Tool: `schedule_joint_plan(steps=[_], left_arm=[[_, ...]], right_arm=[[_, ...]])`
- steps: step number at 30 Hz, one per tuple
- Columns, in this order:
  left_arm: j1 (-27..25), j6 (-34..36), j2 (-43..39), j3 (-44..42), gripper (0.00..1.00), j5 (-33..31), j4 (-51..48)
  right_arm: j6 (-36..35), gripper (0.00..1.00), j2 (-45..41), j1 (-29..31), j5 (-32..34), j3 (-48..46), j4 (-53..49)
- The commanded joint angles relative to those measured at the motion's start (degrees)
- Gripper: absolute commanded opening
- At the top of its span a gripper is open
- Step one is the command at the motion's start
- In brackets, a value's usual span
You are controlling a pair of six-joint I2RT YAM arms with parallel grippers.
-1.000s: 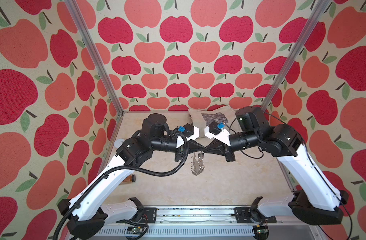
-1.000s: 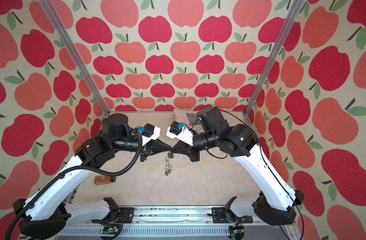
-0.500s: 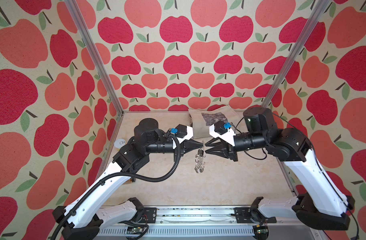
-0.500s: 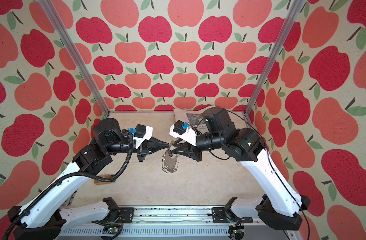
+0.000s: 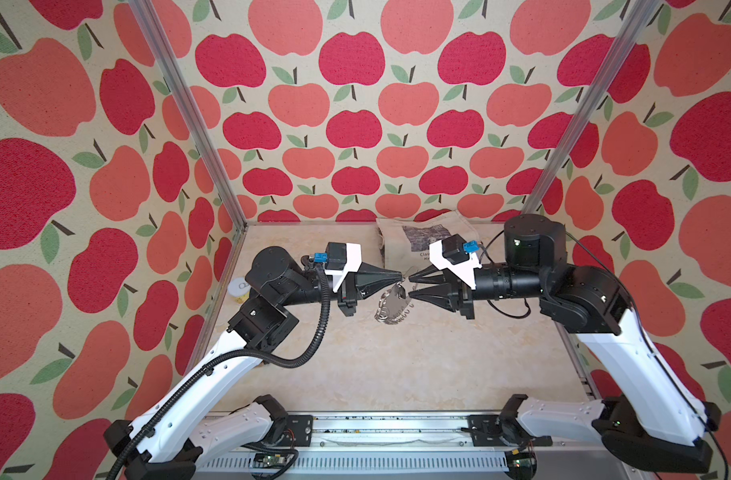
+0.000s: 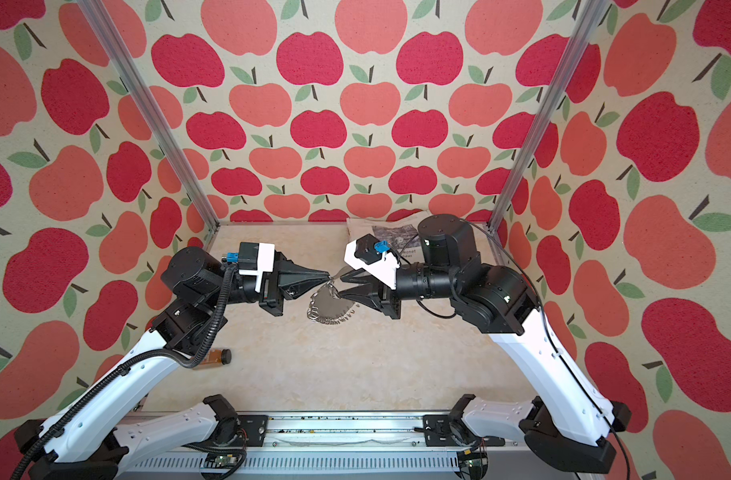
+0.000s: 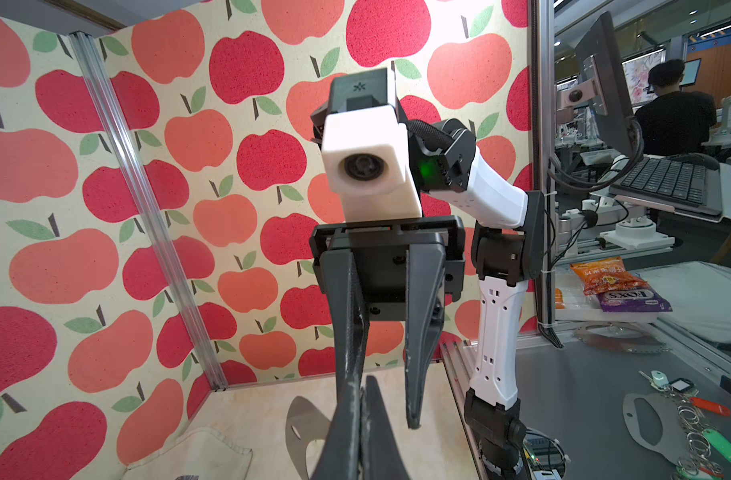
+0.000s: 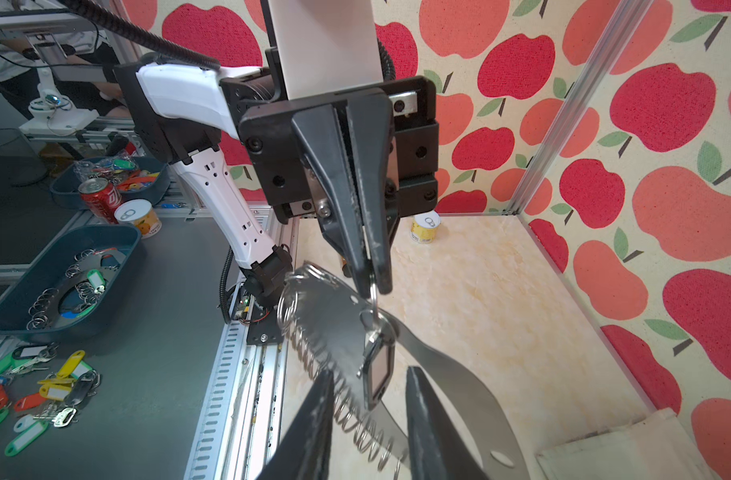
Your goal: Put the keys on the keyring
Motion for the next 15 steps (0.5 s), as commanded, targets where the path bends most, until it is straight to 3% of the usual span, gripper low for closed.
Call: schedule_joint_plan(steps=[1, 15], left_arm=[[0.29, -4.47, 0.06, -0.86, 0.00, 1.42, 10.44], [0.31, -13.21, 2.24, -4.61, 0.00, 0.70, 25.55]], right_arm=[[2.46, 0.30, -0.41, 0.04, -2.72, -0.65, 3.89], [5.19, 0.22, -0.50, 0.05, -5.28, -3.72, 10.76]])
